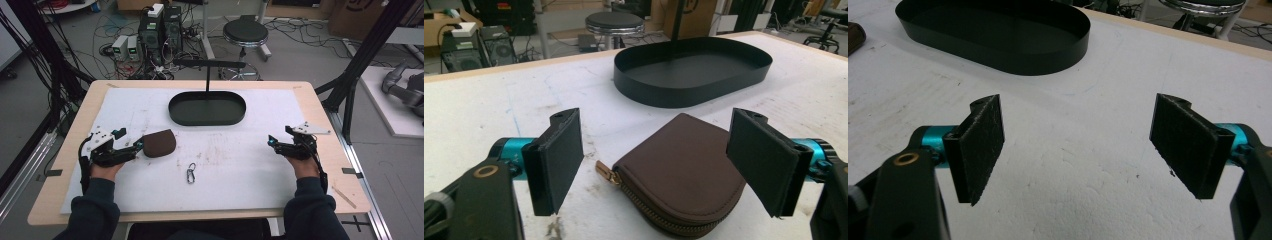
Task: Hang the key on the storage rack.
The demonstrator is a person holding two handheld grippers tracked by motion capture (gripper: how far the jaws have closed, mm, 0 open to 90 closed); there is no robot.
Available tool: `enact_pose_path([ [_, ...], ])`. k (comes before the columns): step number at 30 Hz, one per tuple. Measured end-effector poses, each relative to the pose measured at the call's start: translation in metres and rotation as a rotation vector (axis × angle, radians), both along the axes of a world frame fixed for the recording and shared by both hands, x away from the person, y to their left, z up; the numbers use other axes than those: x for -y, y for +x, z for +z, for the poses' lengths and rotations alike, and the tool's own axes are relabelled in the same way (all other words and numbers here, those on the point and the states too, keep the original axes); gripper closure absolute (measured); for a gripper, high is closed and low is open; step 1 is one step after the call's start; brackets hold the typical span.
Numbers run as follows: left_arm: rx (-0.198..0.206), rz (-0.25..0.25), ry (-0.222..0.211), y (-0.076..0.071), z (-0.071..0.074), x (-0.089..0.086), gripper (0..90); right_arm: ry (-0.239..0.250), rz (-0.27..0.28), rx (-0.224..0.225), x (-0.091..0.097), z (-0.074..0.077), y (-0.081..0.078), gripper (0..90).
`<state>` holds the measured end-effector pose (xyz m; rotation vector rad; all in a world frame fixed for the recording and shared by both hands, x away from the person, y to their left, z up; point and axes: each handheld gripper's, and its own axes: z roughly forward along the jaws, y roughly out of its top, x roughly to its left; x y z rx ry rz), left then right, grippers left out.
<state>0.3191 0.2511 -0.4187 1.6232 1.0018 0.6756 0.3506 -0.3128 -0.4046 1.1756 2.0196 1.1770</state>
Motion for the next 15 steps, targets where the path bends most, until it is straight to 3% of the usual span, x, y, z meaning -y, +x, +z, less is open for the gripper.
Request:
enact_pose_path([
  [9, -0.018, -0.073, 0.016, 0.001, -0.001, 0.018, 26.0, 0.003, -0.002, -0.004, 0.003, -0.002, 0.0, 23.2],
  [15, -0.031, -0.16, 0.021, -0.002, -0.003, 0.034, 31.7, -0.014, 0.003, 0.011, 0.0, 0.001, -0.003, 23.3],
])
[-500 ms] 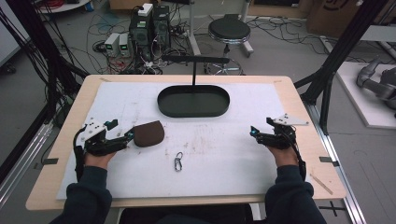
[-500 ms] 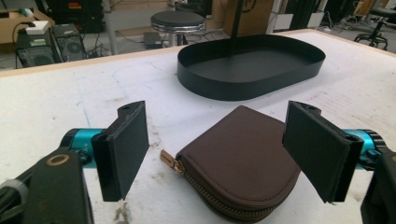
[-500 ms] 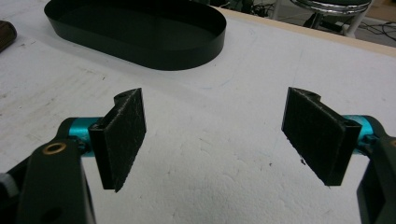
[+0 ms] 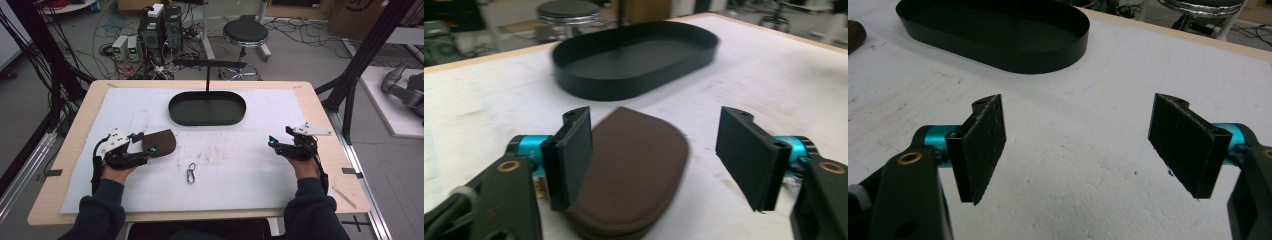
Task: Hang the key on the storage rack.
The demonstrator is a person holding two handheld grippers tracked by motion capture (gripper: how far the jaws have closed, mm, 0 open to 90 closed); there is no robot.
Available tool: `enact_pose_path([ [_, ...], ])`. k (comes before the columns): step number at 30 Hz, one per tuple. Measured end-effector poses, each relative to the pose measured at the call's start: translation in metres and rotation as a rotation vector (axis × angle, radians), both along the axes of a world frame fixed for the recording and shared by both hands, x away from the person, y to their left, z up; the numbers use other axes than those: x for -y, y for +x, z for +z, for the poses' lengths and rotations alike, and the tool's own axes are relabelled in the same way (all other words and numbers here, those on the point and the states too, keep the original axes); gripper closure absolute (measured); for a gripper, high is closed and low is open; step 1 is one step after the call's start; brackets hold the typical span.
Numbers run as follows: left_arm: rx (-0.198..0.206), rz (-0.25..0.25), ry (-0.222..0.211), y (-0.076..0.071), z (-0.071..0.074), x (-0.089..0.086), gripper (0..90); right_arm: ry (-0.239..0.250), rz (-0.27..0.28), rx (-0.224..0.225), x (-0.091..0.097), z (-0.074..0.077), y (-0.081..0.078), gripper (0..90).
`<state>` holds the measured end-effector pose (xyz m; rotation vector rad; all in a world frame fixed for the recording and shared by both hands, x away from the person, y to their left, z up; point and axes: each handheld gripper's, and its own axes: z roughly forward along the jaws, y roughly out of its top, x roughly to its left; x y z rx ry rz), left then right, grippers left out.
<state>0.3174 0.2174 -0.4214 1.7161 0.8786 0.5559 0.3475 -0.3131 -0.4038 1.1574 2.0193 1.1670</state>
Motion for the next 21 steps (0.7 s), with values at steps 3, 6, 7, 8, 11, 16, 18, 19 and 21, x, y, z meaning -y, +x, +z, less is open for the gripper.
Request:
enact_pose_path([
  [3, -0.009, -0.057, -0.002, -0.002, 0.0, 0.008, 35.7, -0.006, 0.003, 0.001, -0.002, 0.001, -0.001, 23.3],
  [6, -0.03, -0.104, -0.018, -0.004, -0.001, 0.017, 37.8, -0.018, 0.009, 0.006, -0.004, 0.002, -0.002, 23.5],
  [7, -0.039, -0.124, -0.014, -0.005, -0.001, 0.02, 39.5, -0.017, 0.01, 0.005, -0.005, 0.002, -0.003, 23.7],
  [8, -0.06, -0.152, -0.009, -0.006, -0.002, 0.025, 41.3, -0.013, 0.007, 0.006, -0.005, 0.003, -0.005, 23.9],
  [11, -0.078, -0.188, 0.0, -0.007, -0.004, 0.032, 45.6, -0.017, 0.01, 0.01, -0.006, 0.003, -0.005, 24.0],
  [16, -0.118, -0.269, 0.037, -0.008, -0.009, 0.051, 49.9, -0.019, 0.013, 0.007, -0.006, 0.002, -0.004, 24.4],
  [18, -0.128, -0.289, 0.039, -0.009, -0.011, 0.059, 50.9, -0.016, 0.014, 0.005, -0.006, 0.002, -0.004, 24.4],
  [19, -0.128, -0.308, 0.055, -0.009, -0.012, 0.067, 50.9, -0.014, 0.013, 0.002, -0.006, 0.002, -0.003, 24.4],
  [21, -0.137, -0.322, 0.063, -0.01, -0.013, 0.075, 50.9, -0.017, 0.013, 0.0, -0.005, 0.001, -0.003, 24.4],
])
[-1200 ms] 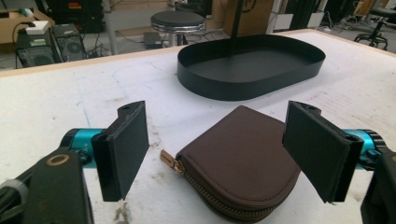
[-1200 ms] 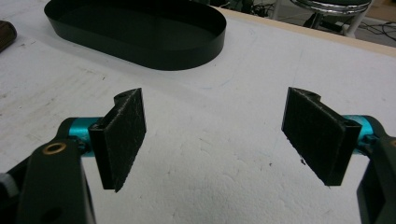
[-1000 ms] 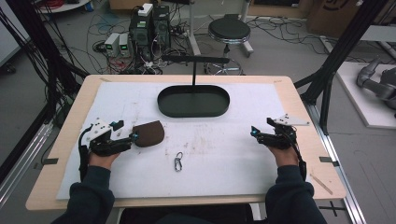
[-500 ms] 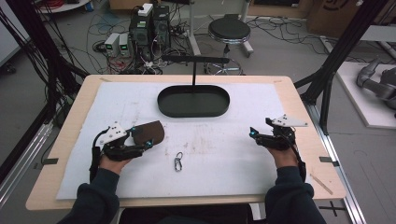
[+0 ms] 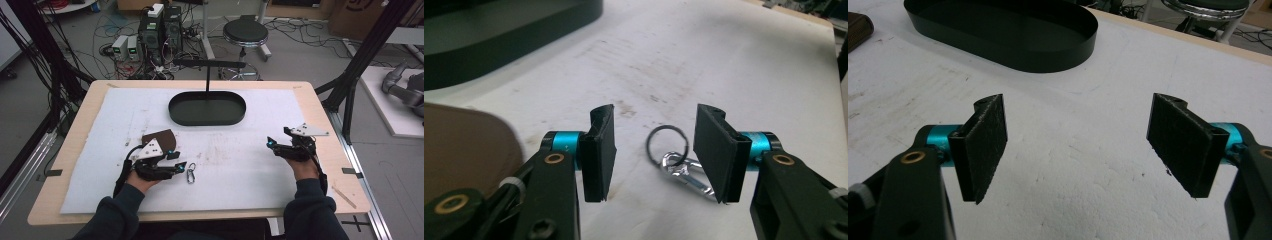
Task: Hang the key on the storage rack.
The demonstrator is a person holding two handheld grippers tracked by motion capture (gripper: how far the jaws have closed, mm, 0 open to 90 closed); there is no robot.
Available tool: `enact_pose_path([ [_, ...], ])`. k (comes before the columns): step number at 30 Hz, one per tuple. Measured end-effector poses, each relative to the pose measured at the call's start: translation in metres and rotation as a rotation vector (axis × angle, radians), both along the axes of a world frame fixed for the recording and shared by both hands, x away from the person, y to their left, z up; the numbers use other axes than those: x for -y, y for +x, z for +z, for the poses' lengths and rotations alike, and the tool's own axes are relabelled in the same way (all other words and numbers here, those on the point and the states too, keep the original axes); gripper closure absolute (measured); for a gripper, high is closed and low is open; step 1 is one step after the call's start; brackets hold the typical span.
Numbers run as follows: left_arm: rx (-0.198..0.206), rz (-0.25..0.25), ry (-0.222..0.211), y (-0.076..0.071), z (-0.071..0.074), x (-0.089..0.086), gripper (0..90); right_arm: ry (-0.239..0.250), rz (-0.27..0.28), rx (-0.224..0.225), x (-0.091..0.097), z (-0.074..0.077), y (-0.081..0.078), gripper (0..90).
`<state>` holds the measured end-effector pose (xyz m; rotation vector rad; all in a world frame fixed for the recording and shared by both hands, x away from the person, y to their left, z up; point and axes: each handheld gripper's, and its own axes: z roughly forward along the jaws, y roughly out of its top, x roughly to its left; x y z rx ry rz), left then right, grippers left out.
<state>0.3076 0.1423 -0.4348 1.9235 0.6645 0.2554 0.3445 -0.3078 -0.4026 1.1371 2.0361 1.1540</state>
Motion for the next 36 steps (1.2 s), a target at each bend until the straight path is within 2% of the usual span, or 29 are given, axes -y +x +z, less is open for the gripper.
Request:
enact_pose_path([
  [5, -0.036, -0.009, -0.012, 0.002, -0.003, 0.013, 50.9, 0.002, 0.002, 0.003, 0.0, 0.0, 0.0, 24.5],
  [7, -0.055, -0.012, -0.003, 0.003, -0.004, 0.019, 50.9, 0.0, 0.005, 0.0, 0.0, 0.0, 0.0, 24.5],
  [9, -0.066, -0.015, 0.032, 0.002, -0.007, 0.026, 50.8, 0.001, 0.008, 0.001, -0.001, 0.0, 0.0, 24.5],
  [12, -0.068, -0.023, 0.12, 0.0, -0.013, 0.036, 50.9, -0.002, 0.007, 0.002, -0.001, 0.0, -0.001, 24.7],
  [14, -0.068, -0.011, 0.168, 0.0, -0.014, 0.041, 52.2, -0.001, 0.006, 0.003, -0.001, 0.0, -0.001, 24.8],
  [16, -0.074, -0.008, 0.167, 0.001, -0.014, 0.04, 54.2, -0.001, 0.007, 0.003, -0.001, 0.0, -0.001, 24.9],
  [18, -0.088, -0.002, 0.165, 0.002, -0.014, 0.04, 62.4, 0.001, 0.006, 0.0, 0.0, 0.0, 0.0, 24.9],
  [23, -0.105, 0.007, 0.172, 0.003, -0.014, 0.039, 69.1, -0.002, 0.008, 0.001, -0.001, 0.0, 0.0, 24.9],
  [26, -0.121, 0.006, 0.151, 0.004, -0.013, 0.035, 73.0, 0.0, 0.008, 0.001, 0.0, 0.0, 0.0, 24.9],
  [32, -0.137, 0.029, 0.143, 0.007, -0.01, 0.024, 74.5, -0.001, 0.011, 0.004, 0.0, 0.0, 0.0, 25.0],
  [34, -0.142, 0.038, 0.155, 0.007, -0.01, 0.021, 74.1, -0.001, 0.011, 0.002, -0.001, 0.0, 0.0, 25.2],
  [36, -0.147, 0.058, 0.174, 0.008, -0.011, 0.017, 69.6, -0.002, 0.011, 0.001, -0.001, 0.0, 0.0, 25.2],
])
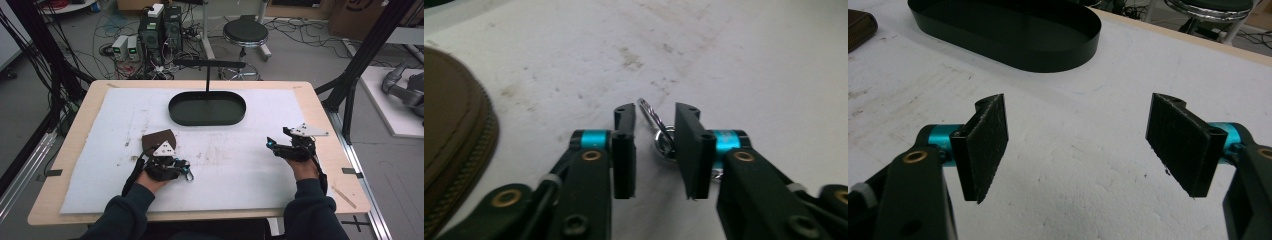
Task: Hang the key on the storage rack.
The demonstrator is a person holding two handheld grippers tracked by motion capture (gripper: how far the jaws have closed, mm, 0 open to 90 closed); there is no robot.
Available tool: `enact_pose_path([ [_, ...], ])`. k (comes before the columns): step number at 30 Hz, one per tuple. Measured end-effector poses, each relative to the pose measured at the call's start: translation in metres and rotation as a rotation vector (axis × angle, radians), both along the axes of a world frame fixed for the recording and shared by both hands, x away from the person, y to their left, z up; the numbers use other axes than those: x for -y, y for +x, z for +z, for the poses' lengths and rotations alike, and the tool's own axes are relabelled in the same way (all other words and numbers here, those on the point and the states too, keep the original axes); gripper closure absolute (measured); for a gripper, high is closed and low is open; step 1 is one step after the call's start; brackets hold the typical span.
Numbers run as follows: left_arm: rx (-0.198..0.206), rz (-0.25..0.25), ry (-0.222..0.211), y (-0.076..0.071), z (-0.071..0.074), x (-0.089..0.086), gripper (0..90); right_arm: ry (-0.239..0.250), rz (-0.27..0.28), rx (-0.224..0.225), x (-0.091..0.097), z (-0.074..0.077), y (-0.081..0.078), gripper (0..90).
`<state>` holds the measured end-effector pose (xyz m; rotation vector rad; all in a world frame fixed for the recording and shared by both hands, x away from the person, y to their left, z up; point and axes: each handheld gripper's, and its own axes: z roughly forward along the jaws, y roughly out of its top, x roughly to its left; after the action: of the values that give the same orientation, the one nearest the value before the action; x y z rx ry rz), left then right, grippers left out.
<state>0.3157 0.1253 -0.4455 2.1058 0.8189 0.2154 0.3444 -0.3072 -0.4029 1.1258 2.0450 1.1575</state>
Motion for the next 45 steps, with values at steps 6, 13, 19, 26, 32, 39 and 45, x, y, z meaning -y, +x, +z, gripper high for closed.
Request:
enact_pose_path([
  [6, -0.01, -0.004, -0.015, 0.001, -0.002, -0.001, 53.6, -0.003, 0.003, -0.004, -0.001, -0.001, 0.001, 25.4],
  [13, -0.042, -0.031, -0.017, 0.001, -0.001, -0.007, 70.0, -0.003, 0.001, -0.006, -0.001, -0.001, 0.001, 25.4],
  [19, -0.047, -0.071, -0.014, 0.0, 0.0, -0.009, 77.6, -0.004, 0.001, -0.008, -0.001, -0.001, 0.001, 25.4],
  [26, -0.05, -0.08, -0.011, -0.001, 0.001, -0.011, 81.0, -0.006, 0.0, -0.009, -0.001, -0.001, 0.001, 25.4],
  [32, -0.044, -0.081, -0.007, -0.002, 0.003, -0.013, 85.7, -0.004, 0.001, -0.013, -0.001, -0.001, 0.002, 25.4],
  [39, -0.041, -0.087, 0.0, -0.002, 0.002, -0.011, 87.0, -0.005, 0.002, -0.01, 0.0, -0.002, 0.002, 25.5],
  [45, -0.017, -0.094, 0.034, -0.004, 0.002, -0.007, 86.6, -0.002, 0.0, -0.014, -0.001, -0.002, 0.002, 25.5],
])
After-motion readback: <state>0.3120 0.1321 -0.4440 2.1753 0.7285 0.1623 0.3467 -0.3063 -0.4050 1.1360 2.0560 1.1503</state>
